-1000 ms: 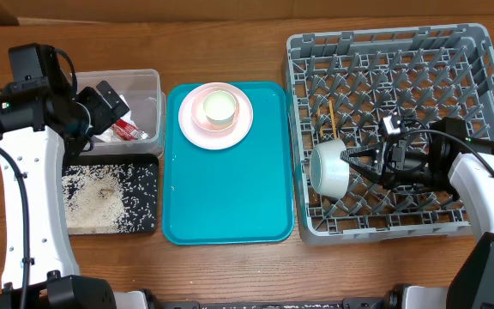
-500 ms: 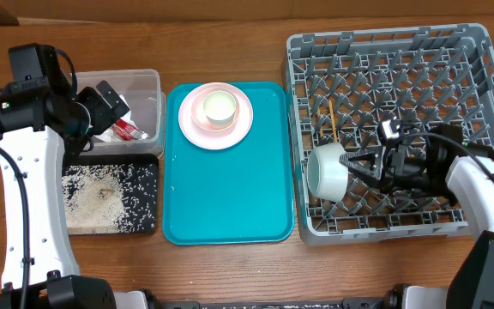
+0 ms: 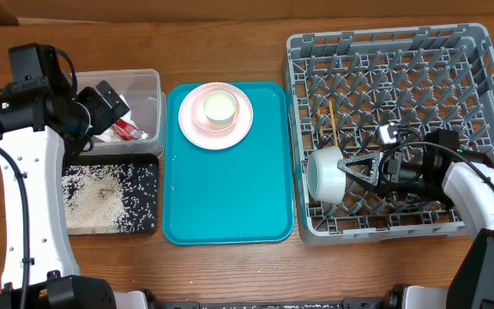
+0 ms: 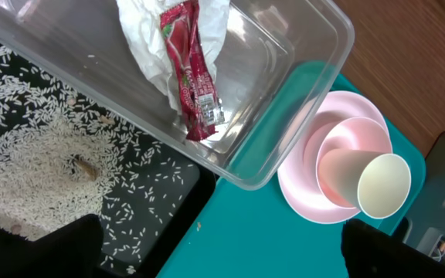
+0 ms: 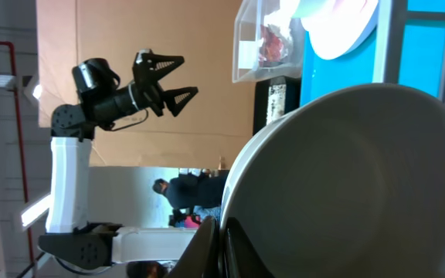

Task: Sort waste into correct bins and load items into the dishwasher
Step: 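Lower the white bowl into the rack and open the right gripper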

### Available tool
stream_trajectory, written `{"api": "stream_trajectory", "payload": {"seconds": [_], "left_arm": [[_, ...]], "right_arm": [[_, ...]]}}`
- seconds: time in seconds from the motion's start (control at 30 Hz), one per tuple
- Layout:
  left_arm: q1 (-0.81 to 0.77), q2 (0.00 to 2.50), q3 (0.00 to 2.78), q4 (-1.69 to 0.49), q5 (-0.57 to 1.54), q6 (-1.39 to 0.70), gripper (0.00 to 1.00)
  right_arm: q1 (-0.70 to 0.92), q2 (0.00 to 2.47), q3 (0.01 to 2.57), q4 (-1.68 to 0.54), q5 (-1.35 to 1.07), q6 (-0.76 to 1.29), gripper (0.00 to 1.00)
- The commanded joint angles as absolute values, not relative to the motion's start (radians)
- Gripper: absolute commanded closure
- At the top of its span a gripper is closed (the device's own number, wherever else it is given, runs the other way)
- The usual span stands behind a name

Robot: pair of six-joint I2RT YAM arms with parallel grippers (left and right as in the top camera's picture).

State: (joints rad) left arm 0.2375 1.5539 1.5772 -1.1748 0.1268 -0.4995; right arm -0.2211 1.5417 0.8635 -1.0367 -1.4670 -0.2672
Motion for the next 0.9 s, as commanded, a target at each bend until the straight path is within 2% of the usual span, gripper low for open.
{"api": "stream_trajectory", "payload": {"seconds": [0.0, 0.47, 0.87], "left_arm": [[0.236, 1.537, 1.591, -1.174, 0.126, -0.509, 0.0], [0.235, 1.537, 1.591, -1.173, 0.126, -0.509, 0.0], [0.235, 1.537, 1.591, -1.174, 0.126, -0.509, 0.0]], "right_arm": [[-0.226, 1.522, 0.861, -1.019, -1.414, -0.285, 0.96], [-0.233, 1.522, 0.861, -0.95, -1.388, -0.285, 0.94], [-0.363, 1.522, 0.861, -0.947, -1.388, -0.285, 0.88]]}}
